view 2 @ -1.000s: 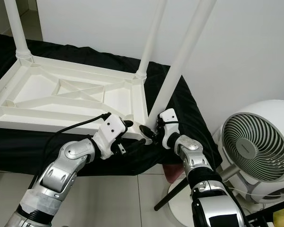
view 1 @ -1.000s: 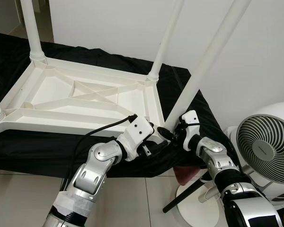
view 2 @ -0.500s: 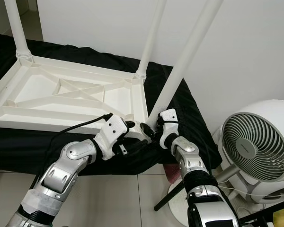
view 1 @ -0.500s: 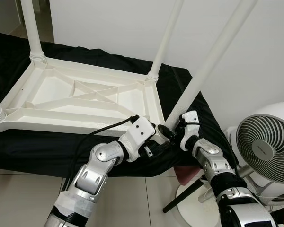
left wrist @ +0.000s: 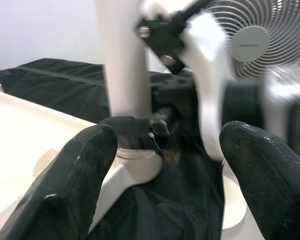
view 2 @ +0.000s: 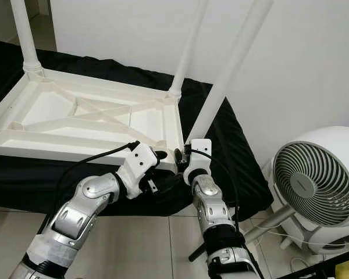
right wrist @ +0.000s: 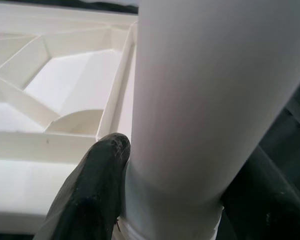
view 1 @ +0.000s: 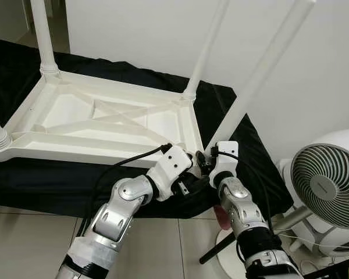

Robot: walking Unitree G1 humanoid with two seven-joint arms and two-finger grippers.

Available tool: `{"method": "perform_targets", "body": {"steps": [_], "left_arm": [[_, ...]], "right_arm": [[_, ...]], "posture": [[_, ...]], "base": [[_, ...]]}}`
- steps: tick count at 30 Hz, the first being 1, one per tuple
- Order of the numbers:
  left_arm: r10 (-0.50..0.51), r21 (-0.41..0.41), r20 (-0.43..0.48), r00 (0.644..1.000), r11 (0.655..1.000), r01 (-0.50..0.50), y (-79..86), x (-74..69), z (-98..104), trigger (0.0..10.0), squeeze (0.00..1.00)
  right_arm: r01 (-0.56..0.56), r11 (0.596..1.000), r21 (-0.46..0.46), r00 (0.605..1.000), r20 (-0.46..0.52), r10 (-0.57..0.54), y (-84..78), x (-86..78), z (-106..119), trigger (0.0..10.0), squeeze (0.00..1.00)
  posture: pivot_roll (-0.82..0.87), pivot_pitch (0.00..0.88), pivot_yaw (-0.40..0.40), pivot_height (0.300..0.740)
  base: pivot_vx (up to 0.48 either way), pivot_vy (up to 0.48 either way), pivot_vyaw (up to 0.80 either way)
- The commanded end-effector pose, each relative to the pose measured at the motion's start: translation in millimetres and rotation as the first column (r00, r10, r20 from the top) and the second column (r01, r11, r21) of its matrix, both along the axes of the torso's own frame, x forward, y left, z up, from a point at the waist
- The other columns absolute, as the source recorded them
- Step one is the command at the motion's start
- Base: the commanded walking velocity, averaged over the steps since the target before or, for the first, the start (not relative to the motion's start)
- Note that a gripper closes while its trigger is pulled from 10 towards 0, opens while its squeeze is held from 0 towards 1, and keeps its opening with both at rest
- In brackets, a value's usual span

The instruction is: Building children table

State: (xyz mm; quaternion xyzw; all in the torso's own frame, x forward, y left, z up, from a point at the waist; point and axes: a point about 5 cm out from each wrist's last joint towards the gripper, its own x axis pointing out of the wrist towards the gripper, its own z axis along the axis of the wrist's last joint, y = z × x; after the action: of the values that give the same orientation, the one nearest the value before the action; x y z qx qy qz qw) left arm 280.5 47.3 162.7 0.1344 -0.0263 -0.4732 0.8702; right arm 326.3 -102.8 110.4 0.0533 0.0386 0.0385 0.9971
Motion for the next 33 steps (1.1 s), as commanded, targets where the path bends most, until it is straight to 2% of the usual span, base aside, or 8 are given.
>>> {"method": "perform_targets", "body": {"steps": [1,3,4,14,15,21,25,33], "left_arm": [[-0.001,-0.013,-0.006,1.0,1.0,0.001,-6.2,-2.3,-0.3,10.0,0.0],[-0.002,-0.015,-0.008,1.0,1.0,0.002,-6.4,-2.5,-0.3,10.0,0.0],[-0.003,-0.012,-0.006,1.0,1.0,0.003,-6.5,-2.3,-0.4,10.0,0.0],[-0.002,-0.011,-0.003,1.0,1.0,0.002,-5.5,-3.0,0.5,10.0,0.0],[-0.002,-0.011,-0.003,1.0,1.0,0.002,-5.5,-3.1,0.7,10.0,0.0],[-0.002,-0.012,-0.003,1.0,1.0,0.002,-5.0,-3.1,1.5,10.0,0.0],[-0.011,-0.012,-0.004,1.0,1.0,0.011,-5.9,-3.8,1.6,10.0,0.0],[-0.012,-0.018,-0.002,1.0,1.0,0.012,-7.7,-2.7,3.9,10.0,0.0]], "right_arm": [[0.038,0.999,-0.02,0.996,-0.079,-0.039,-9.8,-3.9,-13.7,10.0,0.0],[0.045,0.999,-0.025,0.996,-0.08,-0.047,-11.7,-4.0,-13.5,10.0,0.0],[0.05,0.999,-0.013,0.996,-0.079,-0.051,-12.6,-3.8,-12.4,10.0,1.0],[-0.086,0.994,0.069,0.996,0.005,0.086,-14.1,-0.1,0.0,10.0,1.0],[-0.105,0.993,0.045,0.994,0.019,0.105,-19.4,1.3,0.8,10.0,0.0],[-0.229,0.973,0.004,0.972,0.055,0.229,-30.2,2.4,6.6,10.0,0.0],[-0.392,0.914,-0.105,0.913,0.08,0.401,-41.8,11.3,14.9,10.0,0.0],[-0.489,0.853,-0.184,0.863,0.037,0.503,-40.9,23.1,14.8,9.4,0.0]], "posture": [[0.13,0.0,-0.214,0.74],[0.13,0.0,-0.214,0.74],[0.13,0.0,-0.217,0.74],[0.14,0.0,-0.216,0.74],[0.14,0.0,-0.216,0.74],[0.14,0.0,-0.211,0.74],[0.12,0.0,-0.2,0.74],[0.11,0.0,-0.195,0.74]], "base": [[0.0,0.0,0.0],[0.0,0.0,0.0],[0.0,0.0,0.0],[0.0,0.0,0.0],[0.0,0.0,0.0],[0.0,0.0,0.0],[0.0,0.0,0.0],[0.0,0.0,0.0]]}}
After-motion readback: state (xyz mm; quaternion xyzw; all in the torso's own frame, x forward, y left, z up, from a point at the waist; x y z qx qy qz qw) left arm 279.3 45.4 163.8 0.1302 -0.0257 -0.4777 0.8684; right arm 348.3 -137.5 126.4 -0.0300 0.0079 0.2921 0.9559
